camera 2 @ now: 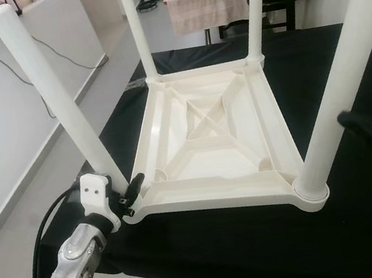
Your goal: Building children table
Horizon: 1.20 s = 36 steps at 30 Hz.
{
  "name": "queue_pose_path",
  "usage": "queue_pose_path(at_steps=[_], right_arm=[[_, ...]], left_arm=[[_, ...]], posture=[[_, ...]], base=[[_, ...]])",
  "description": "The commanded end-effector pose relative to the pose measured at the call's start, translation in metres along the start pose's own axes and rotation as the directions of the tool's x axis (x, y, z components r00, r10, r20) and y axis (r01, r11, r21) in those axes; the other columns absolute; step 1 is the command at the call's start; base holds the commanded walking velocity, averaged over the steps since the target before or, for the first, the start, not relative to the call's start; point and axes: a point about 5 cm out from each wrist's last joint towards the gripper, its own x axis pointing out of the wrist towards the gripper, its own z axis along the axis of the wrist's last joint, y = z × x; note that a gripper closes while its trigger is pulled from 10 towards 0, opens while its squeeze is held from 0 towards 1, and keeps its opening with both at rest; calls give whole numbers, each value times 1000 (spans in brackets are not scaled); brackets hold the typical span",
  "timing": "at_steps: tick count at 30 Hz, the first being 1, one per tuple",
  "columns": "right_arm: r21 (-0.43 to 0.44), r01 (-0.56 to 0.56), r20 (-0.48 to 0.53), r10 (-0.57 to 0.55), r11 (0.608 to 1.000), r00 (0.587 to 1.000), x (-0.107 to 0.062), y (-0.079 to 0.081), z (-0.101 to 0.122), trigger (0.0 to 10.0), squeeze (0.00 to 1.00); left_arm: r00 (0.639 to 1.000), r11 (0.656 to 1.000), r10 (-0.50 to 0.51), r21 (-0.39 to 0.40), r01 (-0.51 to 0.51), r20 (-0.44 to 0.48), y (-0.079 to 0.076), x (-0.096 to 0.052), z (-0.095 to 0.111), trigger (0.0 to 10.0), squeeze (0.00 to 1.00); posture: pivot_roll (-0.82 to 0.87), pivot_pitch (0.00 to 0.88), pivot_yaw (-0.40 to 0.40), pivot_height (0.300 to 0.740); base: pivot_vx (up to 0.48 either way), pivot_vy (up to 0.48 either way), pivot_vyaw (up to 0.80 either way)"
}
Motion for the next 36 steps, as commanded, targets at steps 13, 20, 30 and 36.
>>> queue_pose_path(at_steps=[13,20,30,36], right_arm=[[97,-70,125,58,993,990,26,11,12,10000,0],[123,-134,119,119,983,986,53,26,9,10000,0],[150,-117,106,102,982,989,73,30,-1,10000,0],[211,-81,98,61,974,993,80,25,-13,0,0]], left_arm=[[998,998,64,28,-63,-16,13,-2,-2,10000,0],[997,997,68,34,-68,-22,12,-1,-3,10000,0],[997,997,72,34,-71,-15,13,-1,-2,10000,0],[996,995,94,43,-94,-6,21,-5,-1,10000,0]], posture=[[-135,8,55,740],[-130,0,48,740],[-119,0,46,740],[-107,3,39,740]], base=[[0,0,0],[0,0,0],[0,0,0],[0,0,0]])
